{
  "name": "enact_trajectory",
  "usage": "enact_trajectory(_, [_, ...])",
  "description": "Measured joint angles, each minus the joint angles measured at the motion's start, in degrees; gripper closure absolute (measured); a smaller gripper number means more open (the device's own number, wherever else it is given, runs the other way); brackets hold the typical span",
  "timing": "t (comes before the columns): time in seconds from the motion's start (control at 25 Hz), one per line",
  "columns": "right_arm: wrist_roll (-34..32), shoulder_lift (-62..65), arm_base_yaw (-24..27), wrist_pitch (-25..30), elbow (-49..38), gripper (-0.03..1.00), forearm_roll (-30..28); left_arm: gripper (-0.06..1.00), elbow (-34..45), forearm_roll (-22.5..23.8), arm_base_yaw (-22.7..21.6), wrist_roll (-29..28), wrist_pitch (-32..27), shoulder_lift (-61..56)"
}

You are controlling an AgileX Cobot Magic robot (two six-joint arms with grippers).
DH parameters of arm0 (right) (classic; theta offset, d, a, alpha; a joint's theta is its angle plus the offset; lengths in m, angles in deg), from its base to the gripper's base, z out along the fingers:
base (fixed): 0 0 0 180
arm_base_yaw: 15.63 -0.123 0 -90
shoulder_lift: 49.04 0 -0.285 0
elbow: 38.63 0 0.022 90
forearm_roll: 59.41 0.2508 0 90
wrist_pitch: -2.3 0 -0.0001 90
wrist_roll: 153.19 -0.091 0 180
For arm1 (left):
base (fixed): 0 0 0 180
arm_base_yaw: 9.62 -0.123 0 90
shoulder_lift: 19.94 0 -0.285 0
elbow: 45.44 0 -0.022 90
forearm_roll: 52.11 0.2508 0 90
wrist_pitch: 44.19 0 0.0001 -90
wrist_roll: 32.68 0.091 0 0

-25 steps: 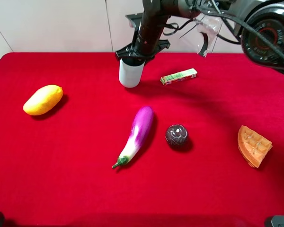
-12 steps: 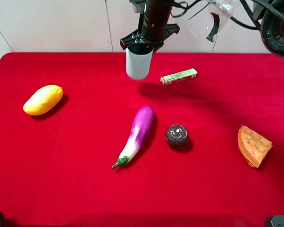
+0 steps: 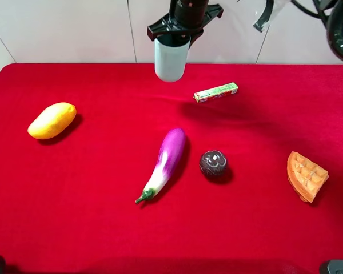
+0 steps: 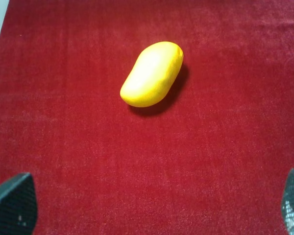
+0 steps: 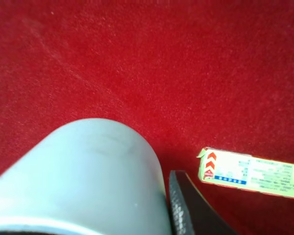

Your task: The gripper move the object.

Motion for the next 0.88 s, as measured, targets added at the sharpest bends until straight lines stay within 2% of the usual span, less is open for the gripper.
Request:
enact_trajectory(0.44, [0.4, 7.1, 1.7, 0.1, -2.1, 0.92, -0.6, -0.05, 0.0, 0.0, 0.0, 0.0, 0.0, 0.0])
enact_trajectory(0.88, [2.0, 19.5, 8.6, 0.1, -18.5, 0.92, -0.8, -0.05, 0.0, 0.0, 0.0, 0.0, 0.0, 0.0])
